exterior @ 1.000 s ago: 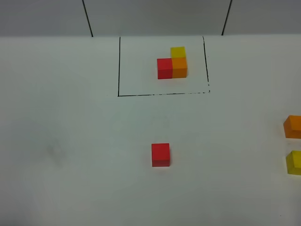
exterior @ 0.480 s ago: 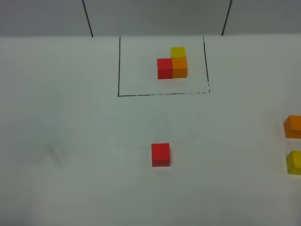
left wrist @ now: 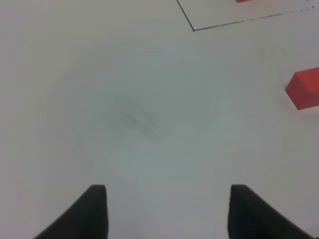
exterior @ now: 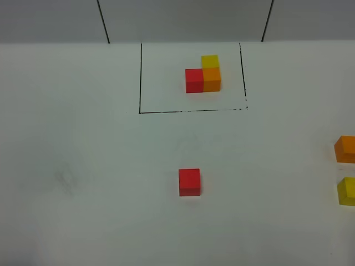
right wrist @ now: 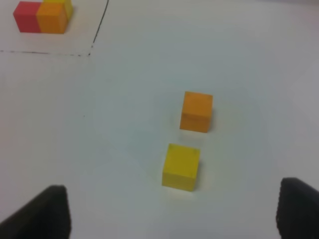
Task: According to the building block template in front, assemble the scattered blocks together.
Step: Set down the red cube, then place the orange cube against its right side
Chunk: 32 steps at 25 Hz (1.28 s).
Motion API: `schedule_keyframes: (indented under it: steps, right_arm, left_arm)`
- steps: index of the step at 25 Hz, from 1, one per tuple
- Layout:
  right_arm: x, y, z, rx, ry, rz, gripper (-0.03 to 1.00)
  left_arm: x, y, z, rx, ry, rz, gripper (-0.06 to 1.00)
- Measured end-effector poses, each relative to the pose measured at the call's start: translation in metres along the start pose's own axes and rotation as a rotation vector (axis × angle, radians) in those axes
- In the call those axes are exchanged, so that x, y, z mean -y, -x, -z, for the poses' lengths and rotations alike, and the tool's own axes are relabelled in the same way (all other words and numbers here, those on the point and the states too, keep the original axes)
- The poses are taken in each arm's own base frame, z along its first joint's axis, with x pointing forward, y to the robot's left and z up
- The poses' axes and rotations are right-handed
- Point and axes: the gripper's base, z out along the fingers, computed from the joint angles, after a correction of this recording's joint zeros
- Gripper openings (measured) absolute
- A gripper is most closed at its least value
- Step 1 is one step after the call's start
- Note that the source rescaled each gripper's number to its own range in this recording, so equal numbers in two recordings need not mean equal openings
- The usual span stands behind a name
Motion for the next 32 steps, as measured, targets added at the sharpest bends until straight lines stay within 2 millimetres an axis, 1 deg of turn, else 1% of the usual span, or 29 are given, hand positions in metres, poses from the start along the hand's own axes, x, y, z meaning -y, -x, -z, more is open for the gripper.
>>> schedule_keyframes:
  steps: [11,32]
  right_arm:
    - [0.0000,0.0000,0.0000,0.000,0.000,0.000,0.70]
    - [0.0000,0.0000,0.0000,0.000,0.000,0.000,0.70]
  left_arm:
    - [0.0001,0.0000,0.0000,0.000,-0.001,0.000,0.24]
    - [0.0002,0.0000,0.0000,0.000,-0.002,0.001,0.24]
